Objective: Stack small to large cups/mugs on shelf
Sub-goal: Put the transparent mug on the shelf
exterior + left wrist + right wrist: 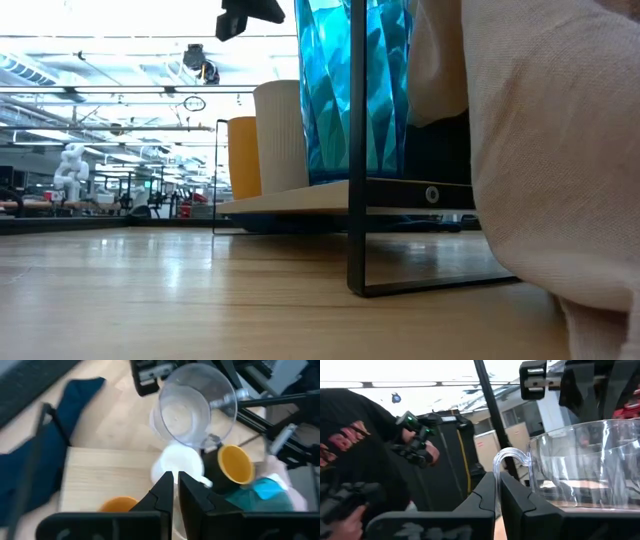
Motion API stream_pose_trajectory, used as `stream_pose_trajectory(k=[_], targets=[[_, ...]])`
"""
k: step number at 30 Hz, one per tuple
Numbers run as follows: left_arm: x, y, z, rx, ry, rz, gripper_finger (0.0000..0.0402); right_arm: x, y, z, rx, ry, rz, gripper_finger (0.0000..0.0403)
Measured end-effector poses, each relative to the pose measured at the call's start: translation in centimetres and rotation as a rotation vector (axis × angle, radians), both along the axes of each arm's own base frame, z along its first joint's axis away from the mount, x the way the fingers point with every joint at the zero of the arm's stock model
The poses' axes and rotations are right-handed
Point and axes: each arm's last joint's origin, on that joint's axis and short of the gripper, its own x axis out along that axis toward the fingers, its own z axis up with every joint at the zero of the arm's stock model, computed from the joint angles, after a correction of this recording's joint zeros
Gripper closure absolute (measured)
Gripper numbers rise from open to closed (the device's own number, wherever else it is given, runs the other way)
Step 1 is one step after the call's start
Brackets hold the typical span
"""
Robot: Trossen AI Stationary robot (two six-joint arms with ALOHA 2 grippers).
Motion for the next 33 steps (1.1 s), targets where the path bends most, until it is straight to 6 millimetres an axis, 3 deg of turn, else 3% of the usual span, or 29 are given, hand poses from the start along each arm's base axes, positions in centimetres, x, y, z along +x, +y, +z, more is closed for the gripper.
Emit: stream_pose_trajectory(k=[8, 20, 29, 33], targets=[[0.5, -2.6, 0.7, -0.057, -0.037, -0.055, 0.0376, 0.4, 2.5, 0.9, 0.095, 0.061, 0.103, 0.0403], [1.1, -6.4, 2.4, -0.052, -0.209, -0.187, 0.0375, -0.3, 7.3, 4.5, 0.269, 0.012, 0.179, 0.0403], [1.1, -9.5, 2.9, 0.041, -0.277, -0.341, 0.0373, 0.1, 10.5, 4.9, 0.472, 0.08, 0.244, 0.0403], [1.0, -10.3, 2.9, 0.113, -0.285, -0.389, 0.0343, 0.2, 11.6, 5.0, 0.565, 0.112, 0.266, 0.0403]])
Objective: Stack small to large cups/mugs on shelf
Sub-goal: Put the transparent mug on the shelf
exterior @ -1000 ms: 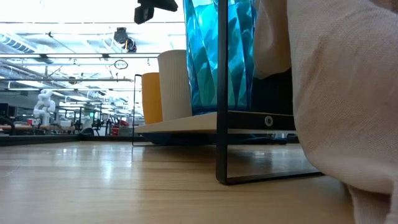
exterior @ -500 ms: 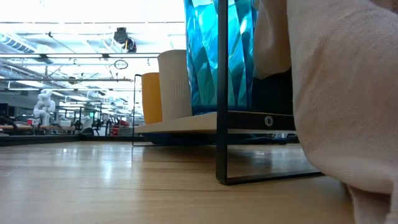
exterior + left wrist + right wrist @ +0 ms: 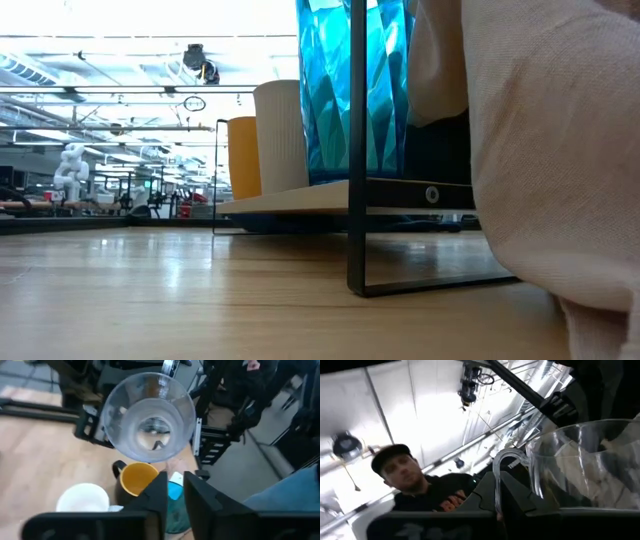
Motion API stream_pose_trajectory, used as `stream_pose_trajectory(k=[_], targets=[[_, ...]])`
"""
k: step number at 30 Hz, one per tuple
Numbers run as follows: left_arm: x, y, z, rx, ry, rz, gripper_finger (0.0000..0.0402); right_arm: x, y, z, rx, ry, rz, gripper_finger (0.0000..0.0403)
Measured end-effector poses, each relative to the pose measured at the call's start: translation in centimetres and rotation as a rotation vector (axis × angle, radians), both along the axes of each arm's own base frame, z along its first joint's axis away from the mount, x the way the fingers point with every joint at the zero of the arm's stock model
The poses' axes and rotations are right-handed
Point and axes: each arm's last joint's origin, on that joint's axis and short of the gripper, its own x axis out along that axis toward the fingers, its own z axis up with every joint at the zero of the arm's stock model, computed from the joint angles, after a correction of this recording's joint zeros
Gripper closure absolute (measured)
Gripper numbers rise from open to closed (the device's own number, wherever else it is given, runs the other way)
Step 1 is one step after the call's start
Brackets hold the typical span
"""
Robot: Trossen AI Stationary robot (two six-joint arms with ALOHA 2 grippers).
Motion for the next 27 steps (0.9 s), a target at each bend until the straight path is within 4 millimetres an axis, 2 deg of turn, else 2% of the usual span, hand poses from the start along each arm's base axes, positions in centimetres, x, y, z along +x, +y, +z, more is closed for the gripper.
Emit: stream_pose_trajectory(k=[6, 9, 13, 19, 27], targets=[[-0.1, -1.1, 0.2, 0.121, -0.052, 0.003, 0.0273, 0.1, 1.3, 0.1, 0.104, 0.031, 0.011, 0.0403], [-0.1, -1.5, 0.5, 0.17, -0.095, -0.008, 0.0254, 0.1, 1.9, 0.2, 0.149, 0.048, 0.022, 0.0403], [-0.1, -1.8, 0.5, 0.227, -0.114, -0.022, 0.0248, 0.1, 2.6, 0.2, 0.224, 0.07, 0.025, 0.0403], [0.6, -2.0, -0.2, 0.21, -0.084, -0.051, 0.0247, 0.0, 3.6, 0.3, 0.344, 0.1, 0.019, 0.0403], [1.1, -2.2, -0.4, 0.224, -0.103, -0.074, 0.0247, 0.1, 4.6, 0.1, 0.396, 0.141, 0.013, 0.0403]])
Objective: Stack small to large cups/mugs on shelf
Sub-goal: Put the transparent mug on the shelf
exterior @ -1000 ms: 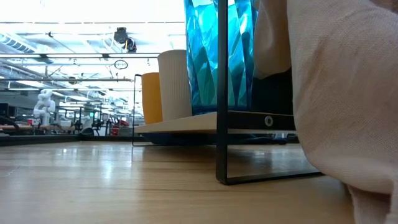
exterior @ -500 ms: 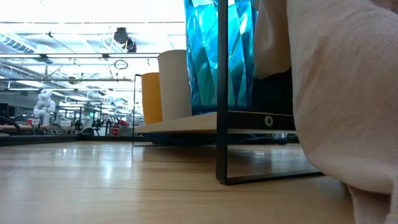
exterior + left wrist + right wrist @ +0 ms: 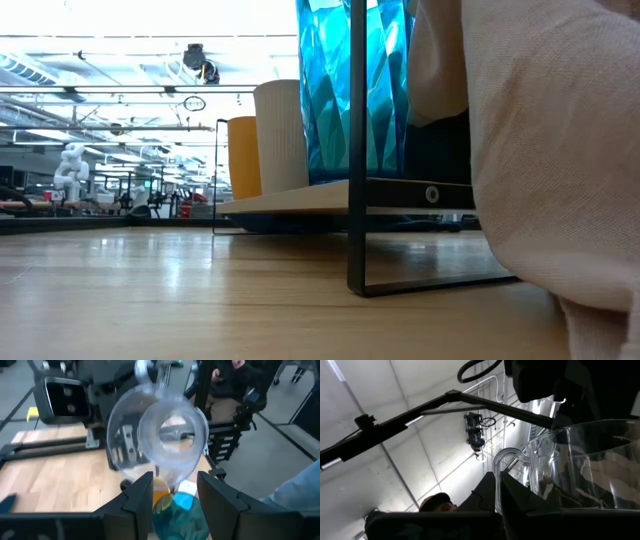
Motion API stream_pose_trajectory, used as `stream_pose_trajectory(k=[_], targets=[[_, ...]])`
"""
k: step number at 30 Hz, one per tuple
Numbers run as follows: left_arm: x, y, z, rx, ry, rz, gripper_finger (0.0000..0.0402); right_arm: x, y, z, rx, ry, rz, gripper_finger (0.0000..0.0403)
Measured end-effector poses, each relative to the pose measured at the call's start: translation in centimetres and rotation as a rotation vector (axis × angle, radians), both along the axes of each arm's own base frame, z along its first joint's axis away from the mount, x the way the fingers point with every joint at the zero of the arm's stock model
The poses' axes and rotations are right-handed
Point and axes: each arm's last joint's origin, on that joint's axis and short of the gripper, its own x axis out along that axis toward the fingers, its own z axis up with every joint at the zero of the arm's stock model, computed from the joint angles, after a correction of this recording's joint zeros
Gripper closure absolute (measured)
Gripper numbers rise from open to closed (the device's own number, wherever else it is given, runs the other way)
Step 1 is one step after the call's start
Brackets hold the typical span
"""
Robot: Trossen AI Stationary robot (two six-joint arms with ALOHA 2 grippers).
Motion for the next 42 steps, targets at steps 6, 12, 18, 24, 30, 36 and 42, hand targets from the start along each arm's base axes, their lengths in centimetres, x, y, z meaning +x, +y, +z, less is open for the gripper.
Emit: stream_pose_trajectory(k=[6, 12, 18, 24, 30, 36, 42], targets=[[0.4, -0.2, 0.0, 0.004, -0.023, -0.029, 0.0247, 0.0, 0.1, 0.0, 0.027, 0.006, -0.037, 0.0403], [0.8, -0.6, -0.2, 0.008, -0.03, -0.04, 0.0247, 0.1, 0.1, 0.0, 0.055, 0.012, -0.061, 0.0403], [1.2, -0.8, -0.3, 0.007, -0.05, -0.044, 0.026, 0.0, 0.6, 0.0, 0.061, 0.012, -0.051, 0.0403], [1.3, -0.8, -0.1, 0.01, -0.078, -0.046, 0.0346, -0.1, 0.8, 0.0, 0.057, 0.011, -0.05, 0.0403], [1.3, -0.9, 0.1, -0.033, -0.087, -0.054, 0.0394, -0.1, 0.7, 0.0, 0.055, 0.007, -0.067, 0.0403], [1.3, -1.0, 0.0, -0.086, -0.06, -0.054, 0.0399, 0.0, 0.7, -0.1, 0.014, 0.003, -0.09, 0.0383], [1.2, -1.1, 0.0, -0.166, -0.034, -0.057, 0.04, 0.1, 0.7, -0.2, -0.022, 0.006, -0.108, 0.0348]])
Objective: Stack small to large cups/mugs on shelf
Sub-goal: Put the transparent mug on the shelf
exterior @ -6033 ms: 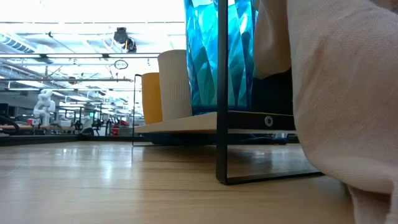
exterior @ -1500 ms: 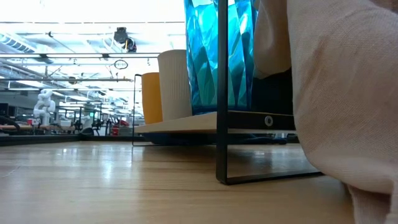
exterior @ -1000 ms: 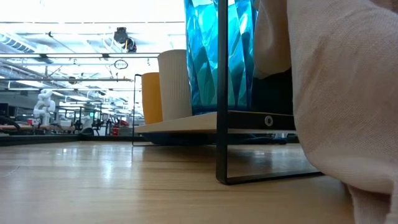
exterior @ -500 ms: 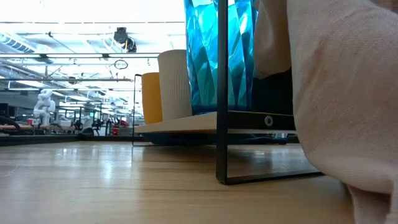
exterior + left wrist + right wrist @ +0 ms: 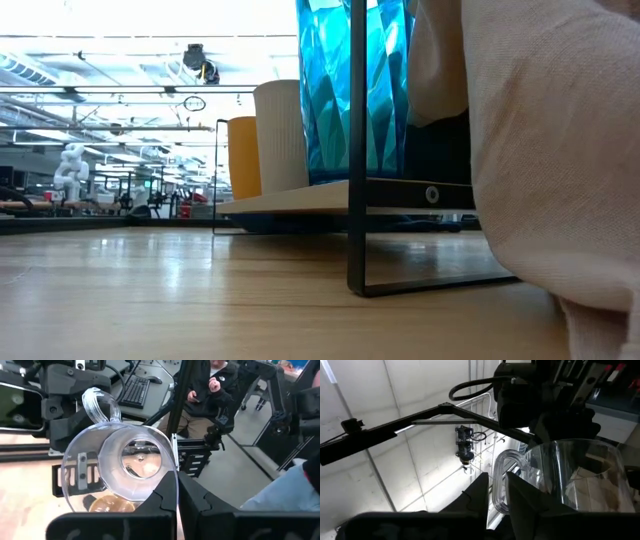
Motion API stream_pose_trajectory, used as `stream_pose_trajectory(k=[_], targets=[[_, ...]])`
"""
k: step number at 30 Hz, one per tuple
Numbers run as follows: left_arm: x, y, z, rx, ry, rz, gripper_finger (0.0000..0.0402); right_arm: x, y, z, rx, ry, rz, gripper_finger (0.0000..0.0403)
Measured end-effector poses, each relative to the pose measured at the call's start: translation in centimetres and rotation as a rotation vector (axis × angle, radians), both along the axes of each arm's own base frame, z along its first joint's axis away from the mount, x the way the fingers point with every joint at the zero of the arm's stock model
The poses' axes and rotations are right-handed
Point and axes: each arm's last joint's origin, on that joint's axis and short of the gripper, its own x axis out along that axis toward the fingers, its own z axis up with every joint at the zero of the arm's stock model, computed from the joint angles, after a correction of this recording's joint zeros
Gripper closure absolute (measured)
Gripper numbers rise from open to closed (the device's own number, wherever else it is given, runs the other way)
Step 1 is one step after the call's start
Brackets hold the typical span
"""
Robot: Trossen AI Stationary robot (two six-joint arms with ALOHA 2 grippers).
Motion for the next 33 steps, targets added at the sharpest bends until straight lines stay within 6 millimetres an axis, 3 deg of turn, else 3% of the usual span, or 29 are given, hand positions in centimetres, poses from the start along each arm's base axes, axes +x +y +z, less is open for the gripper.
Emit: stream_pose_trajectory(k=[14, 24, 33], targets=[[-0.2, -0.6, -0.1, -0.118, 0.055, 0.013, 0.0401, 1.1, -3.1, -1.1, -0.186, 0.086, -0.055, 0.0287], [-0.3, -0.4, -0.5, -0.215, 0.151, 0.038, 0.0401, 1.6, -5.4, -1.8, -0.282, 0.136, -0.153, 0.0278], [-0.3, 0.2, -0.7, -0.359, 0.227, 0.117, 0.0401, 0.2, -6.5, -0.2, -0.4, 0.069, -0.116, 0.0277]])
